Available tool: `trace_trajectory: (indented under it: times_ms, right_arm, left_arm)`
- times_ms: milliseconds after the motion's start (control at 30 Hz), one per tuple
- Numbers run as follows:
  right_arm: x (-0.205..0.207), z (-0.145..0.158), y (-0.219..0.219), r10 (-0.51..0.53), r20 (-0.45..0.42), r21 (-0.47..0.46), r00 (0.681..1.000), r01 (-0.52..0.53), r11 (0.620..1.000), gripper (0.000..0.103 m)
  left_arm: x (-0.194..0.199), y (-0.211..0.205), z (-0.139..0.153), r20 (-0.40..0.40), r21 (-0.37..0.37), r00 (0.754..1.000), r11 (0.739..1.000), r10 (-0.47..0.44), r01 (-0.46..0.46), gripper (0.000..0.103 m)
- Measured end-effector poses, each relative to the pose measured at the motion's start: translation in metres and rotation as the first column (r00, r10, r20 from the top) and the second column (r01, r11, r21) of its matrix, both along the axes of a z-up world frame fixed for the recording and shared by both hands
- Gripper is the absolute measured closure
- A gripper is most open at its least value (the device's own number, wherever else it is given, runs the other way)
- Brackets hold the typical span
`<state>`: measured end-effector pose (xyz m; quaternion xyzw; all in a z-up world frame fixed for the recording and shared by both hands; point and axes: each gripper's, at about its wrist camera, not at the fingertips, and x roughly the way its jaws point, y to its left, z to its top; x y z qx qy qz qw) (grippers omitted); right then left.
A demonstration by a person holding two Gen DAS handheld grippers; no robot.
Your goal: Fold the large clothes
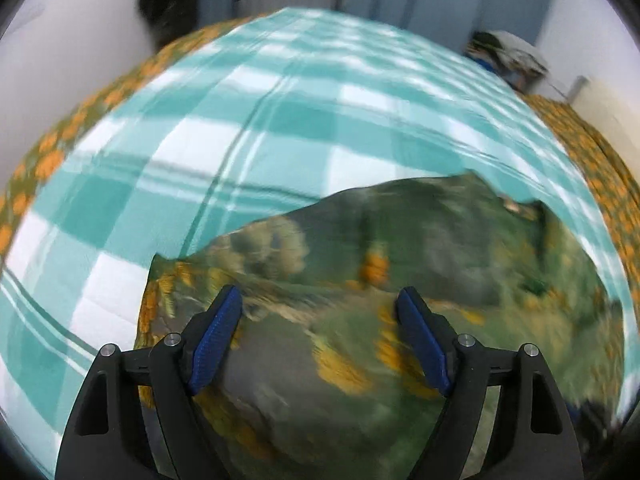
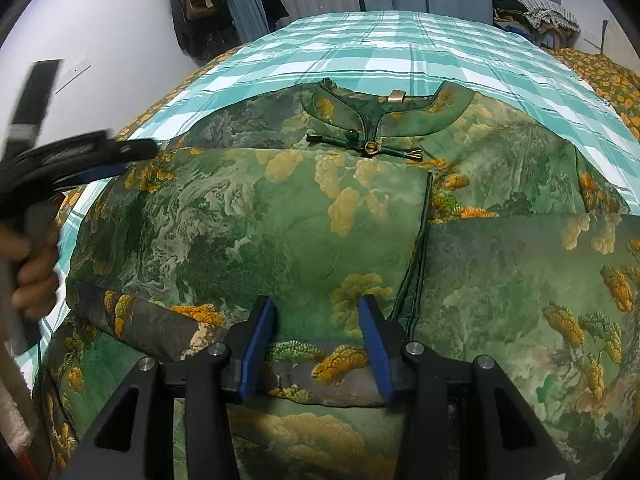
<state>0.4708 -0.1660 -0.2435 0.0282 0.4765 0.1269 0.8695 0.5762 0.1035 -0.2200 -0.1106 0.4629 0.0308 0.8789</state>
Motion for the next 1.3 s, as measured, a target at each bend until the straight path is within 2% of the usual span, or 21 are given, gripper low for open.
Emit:
trace_trajectory:
  times_ms: [67,133,267,500,700,767,900,1033,1133,1233,1300]
  right_arm:
    - [-0.001,-0.001,0.000,0.000,0.003,0.001,1.000,0.000,1.000,0.059]
    - [-0.001,-0.001,0.000,0.001,0.006,0.006,1.000,-0.001,1.000,0.059]
    - [-0.001,-0.004,0.000,0.001,0.014,0.001,1.000,-0.001,1.000,0.059]
    - [0.000,-0.004,0.000,0.001,0.012,-0.005,1.000,-0.001,1.000,0.059]
    - [-0.002,0.001,0.000,-0.009,0.002,-0.004,1.000,0.009,1.000,0.059]
    - [-0.009,0.013,-0.002,-0.021,0.009,0.002,1.000,0.021,1.000,0.057]
    - [-0.046,0.039,-0.006,-0.023,0.061,-0.056,0.998,0.027,0.998,0.057]
    - [-0.098,0.051,-0.025,-0.014,0.074,-0.073,0.997,0.020,0.997,0.057]
    - [-0.139,0.049,-0.041,-0.037,0.060,-0.104,0.997,0.043,0.994,0.057]
    - [-0.175,0.036,-0.058,-0.092,0.006,-0.124,0.996,0.092,0.988,0.057]
    - [-0.196,0.029,-0.068,-0.127,-0.020,-0.119,0.992,0.124,0.985,0.057]
  left_arm:
    - [0.007,0.015,-0.024,-0.061,-0.089,0.998,0.996,0.024,-0.029,0.018]
    - [0.005,0.019,-0.032,-0.059,-0.117,0.998,0.993,0.020,-0.026,0.018]
    - [0.003,0.008,-0.033,-0.049,-0.038,0.999,0.999,-0.011,0.009,0.017]
    - [-0.009,0.005,-0.024,-0.066,-0.024,0.997,0.999,-0.035,0.033,0.017]
    - [-0.055,-0.005,-0.009,-0.072,0.057,0.991,0.992,-0.110,0.114,0.016]
    - [-0.080,-0.010,0.001,-0.060,0.081,0.988,0.986,-0.143,0.148,0.016]
    - [-0.135,-0.017,0.018,-0.041,0.060,0.978,0.976,-0.206,0.208,0.015]
    - [-0.197,-0.030,0.024,-0.032,0.048,0.964,0.963,-0.263,0.264,0.015]
    - [-0.235,-0.040,0.017,-0.050,0.058,0.955,0.954,-0.291,0.294,0.014]
    - [-0.263,-0.050,0.007,-0.079,0.067,0.947,0.946,-0.312,0.317,0.013]
    - [-0.279,-0.055,0.004,-0.062,0.078,0.945,0.942,-0.323,0.327,0.007]
